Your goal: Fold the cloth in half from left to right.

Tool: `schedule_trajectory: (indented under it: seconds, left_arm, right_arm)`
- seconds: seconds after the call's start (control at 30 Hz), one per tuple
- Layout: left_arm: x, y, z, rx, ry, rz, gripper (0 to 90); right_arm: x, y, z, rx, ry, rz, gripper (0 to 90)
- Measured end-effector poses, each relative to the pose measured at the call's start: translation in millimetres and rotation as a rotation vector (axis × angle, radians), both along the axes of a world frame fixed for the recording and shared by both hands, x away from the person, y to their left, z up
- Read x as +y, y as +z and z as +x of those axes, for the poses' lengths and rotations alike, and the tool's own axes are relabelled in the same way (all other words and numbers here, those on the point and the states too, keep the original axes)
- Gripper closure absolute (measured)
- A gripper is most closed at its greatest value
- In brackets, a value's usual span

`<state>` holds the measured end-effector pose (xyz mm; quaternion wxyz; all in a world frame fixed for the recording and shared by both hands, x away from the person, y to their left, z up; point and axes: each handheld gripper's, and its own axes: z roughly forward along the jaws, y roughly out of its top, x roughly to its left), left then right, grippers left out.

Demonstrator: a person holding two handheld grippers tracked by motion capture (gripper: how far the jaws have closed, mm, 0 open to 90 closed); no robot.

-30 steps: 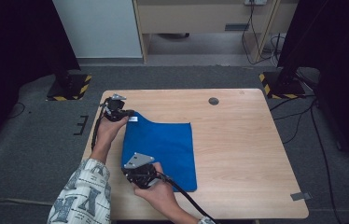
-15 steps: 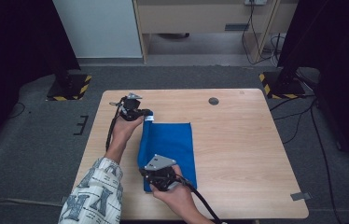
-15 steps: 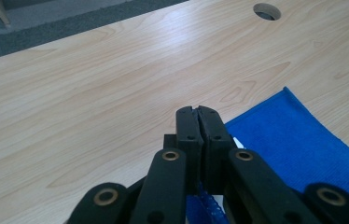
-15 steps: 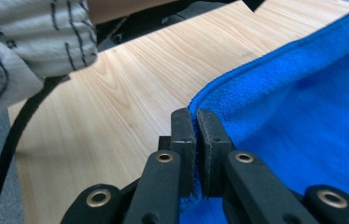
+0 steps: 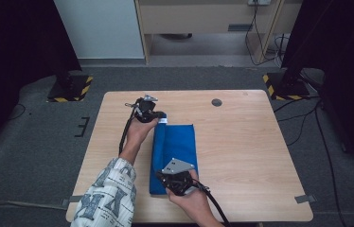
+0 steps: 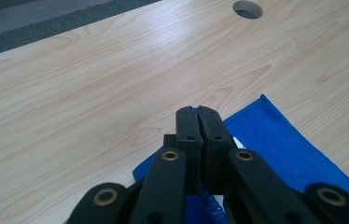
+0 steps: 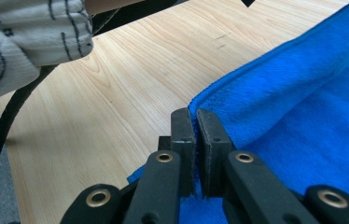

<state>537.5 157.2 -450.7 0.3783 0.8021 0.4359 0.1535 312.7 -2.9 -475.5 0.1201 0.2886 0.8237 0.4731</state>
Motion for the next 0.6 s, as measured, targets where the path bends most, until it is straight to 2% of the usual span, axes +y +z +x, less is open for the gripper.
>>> schedule_trajectory:
  seconds: [0.07, 0.23, 0.6]
  left_arm:
    - [-4.1, -3.0, 2.0, 0.011, -0.005, 0.007, 87.9]
    - [-15.5, -3.7, 0.7, 0.008, -0.019, 0.004, 87.9]
    - [-35.4, -5.8, 1.8, 0.016, -0.046, 0.012, 87.9]
  right_arm:
    - [-4.4, -1.0, -0.2, -0.004, -0.007, 0.003, 86.6]
    - [-16.2, -7.2, 2.5, 0.013, -0.025, -0.008, 86.6]
    - [-28.8, -12.7, -0.8, 0.029, -0.038, -0.021, 86.5]
